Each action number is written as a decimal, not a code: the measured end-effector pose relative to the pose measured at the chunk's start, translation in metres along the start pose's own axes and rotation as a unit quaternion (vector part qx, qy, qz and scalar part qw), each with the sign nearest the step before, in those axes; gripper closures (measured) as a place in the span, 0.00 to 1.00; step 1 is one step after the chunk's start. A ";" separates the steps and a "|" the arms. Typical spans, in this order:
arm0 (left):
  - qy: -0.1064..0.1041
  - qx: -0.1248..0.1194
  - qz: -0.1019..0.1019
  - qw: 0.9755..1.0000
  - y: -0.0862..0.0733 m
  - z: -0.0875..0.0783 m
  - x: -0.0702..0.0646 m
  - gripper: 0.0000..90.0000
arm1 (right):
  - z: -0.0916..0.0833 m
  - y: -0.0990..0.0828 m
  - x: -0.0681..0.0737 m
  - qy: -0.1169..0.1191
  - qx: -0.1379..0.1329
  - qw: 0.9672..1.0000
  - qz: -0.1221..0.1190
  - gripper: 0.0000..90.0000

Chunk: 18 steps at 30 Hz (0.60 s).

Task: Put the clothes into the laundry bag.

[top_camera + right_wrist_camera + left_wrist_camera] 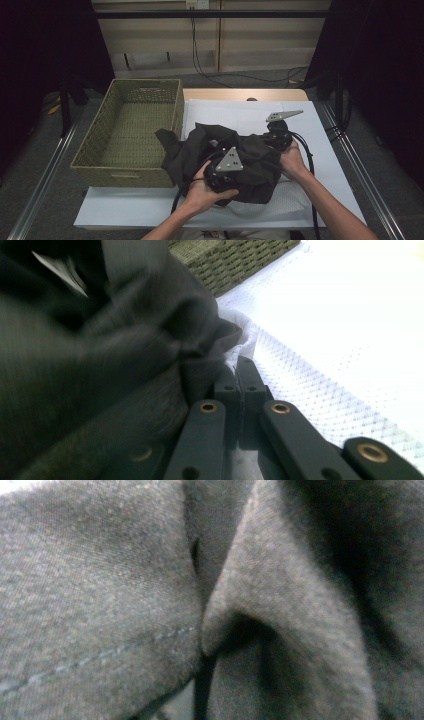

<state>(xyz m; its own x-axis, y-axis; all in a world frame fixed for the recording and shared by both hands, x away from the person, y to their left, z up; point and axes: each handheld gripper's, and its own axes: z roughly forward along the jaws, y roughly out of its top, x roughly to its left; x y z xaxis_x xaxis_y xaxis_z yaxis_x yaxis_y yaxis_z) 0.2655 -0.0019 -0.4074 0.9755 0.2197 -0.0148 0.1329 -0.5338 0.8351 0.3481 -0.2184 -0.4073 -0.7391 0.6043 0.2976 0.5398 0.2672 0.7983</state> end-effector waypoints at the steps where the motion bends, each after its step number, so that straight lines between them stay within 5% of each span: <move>1: -0.001 0.009 0.003 1.000 -0.002 0.005 0.000 0.81 | 0.000 0.000 0.001 0.000 0.000 1.000 -0.001 1.00; 8: -0.001 0.063 0.020 0.998 -0.018 0.037 -0.007 0.79 | 0.002 0.001 0.007 0.002 0.004 1.000 -0.012 1.00; 18: -0.014 0.036 0.009 0.999 -0.036 0.046 -0.003 0.69 | 0.004 -0.004 0.008 -0.007 0.010 1.000 -0.019 1.00</move>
<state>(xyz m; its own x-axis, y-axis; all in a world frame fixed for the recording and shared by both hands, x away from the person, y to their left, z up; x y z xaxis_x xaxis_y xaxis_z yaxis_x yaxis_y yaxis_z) 0.2661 -0.0206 -0.4631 0.9823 0.1868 -0.0171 0.1269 -0.5946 0.7940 0.3417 -0.2111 -0.4100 -0.7535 0.6035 0.2608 0.5198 0.3039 0.7984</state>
